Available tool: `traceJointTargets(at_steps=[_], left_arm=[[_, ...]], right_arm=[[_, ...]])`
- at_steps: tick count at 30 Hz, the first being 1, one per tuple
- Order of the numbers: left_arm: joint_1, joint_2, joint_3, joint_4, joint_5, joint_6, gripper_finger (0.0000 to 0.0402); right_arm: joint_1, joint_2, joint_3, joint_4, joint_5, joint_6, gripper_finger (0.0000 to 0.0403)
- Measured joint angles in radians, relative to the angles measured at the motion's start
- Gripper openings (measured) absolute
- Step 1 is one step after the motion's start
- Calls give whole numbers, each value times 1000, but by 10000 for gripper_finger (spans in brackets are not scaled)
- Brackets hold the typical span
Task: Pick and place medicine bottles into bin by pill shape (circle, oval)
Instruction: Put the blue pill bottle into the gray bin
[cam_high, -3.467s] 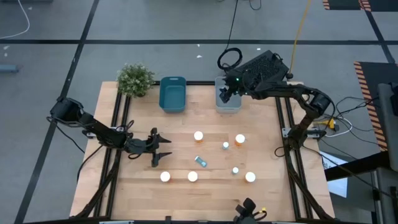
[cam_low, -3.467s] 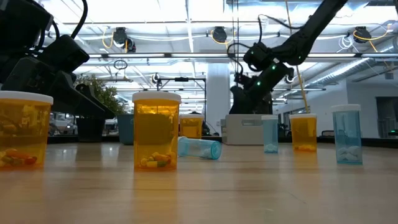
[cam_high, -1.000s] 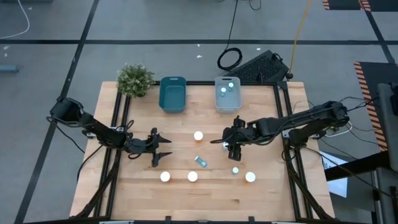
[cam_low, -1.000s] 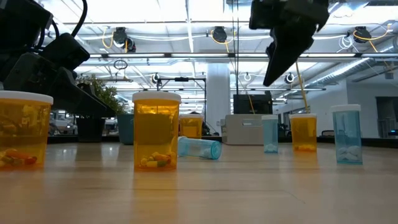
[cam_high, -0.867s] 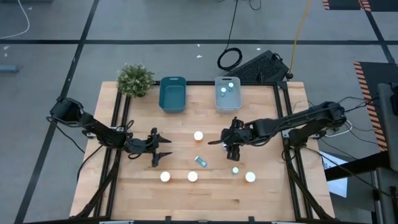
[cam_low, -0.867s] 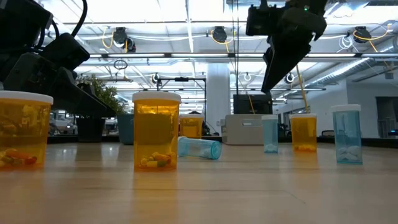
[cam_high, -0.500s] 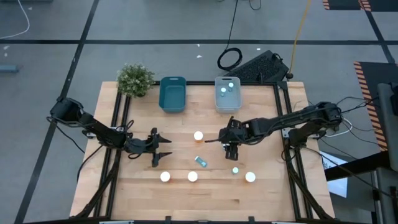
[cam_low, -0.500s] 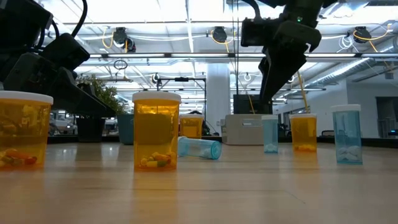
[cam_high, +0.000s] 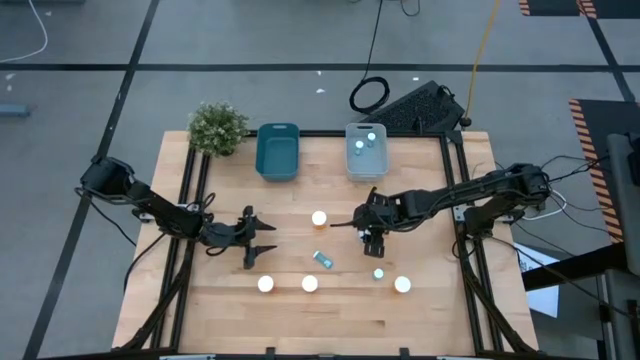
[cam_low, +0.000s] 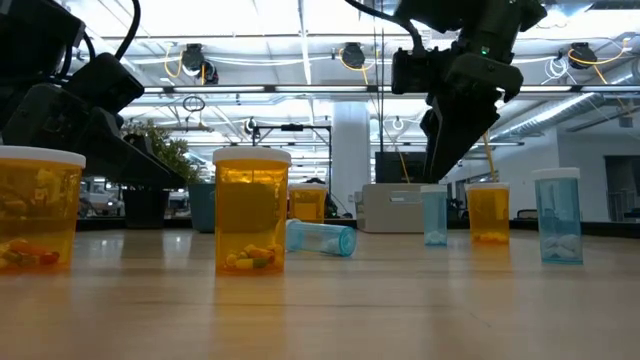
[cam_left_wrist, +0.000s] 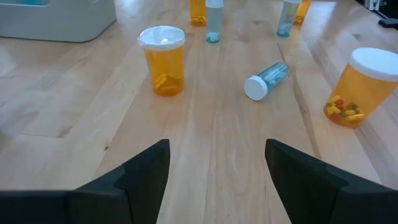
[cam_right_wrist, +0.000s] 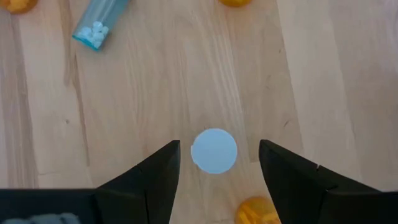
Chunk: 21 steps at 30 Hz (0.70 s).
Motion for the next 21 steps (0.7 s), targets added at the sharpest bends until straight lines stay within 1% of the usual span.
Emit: traceJointTargets(at_steps=[16, 21], left_arm=[[0, 0, 0, 0, 0, 1, 268], [0, 0, 0, 0, 0, 1, 268]], right_arm=[[-13, 0, 0, 20, -1, -4, 213], [-26, 0, -17, 54, -40, -4, 213]])
